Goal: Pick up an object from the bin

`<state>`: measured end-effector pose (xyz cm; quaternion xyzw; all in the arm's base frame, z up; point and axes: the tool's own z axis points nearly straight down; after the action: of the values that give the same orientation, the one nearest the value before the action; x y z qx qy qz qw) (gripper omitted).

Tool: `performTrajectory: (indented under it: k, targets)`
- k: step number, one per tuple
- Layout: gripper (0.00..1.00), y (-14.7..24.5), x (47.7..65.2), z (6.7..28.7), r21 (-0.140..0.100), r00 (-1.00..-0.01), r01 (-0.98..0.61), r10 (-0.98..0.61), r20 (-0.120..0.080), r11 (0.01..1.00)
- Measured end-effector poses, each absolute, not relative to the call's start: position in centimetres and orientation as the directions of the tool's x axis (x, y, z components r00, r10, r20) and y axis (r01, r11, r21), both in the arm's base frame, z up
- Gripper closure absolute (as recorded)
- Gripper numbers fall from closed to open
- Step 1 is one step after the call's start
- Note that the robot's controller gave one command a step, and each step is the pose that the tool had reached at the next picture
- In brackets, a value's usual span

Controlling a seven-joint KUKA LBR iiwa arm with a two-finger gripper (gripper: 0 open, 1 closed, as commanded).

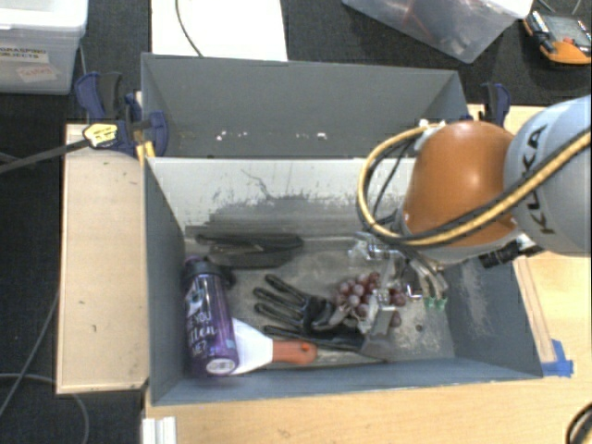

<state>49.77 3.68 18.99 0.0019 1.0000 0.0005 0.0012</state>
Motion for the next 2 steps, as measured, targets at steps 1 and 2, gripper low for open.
performTrajectory:
  k: [1, 2]
  targets:
    - [0.00, 3.7, 49.8, 19.0, 0.001, -1.000, 0.004, 0.004, -0.002, 1.000]
    - [0.00, 3.4, 50.9, 13.9, 0.002, -0.998, 0.055, 0.055, 0.000, 0.998]
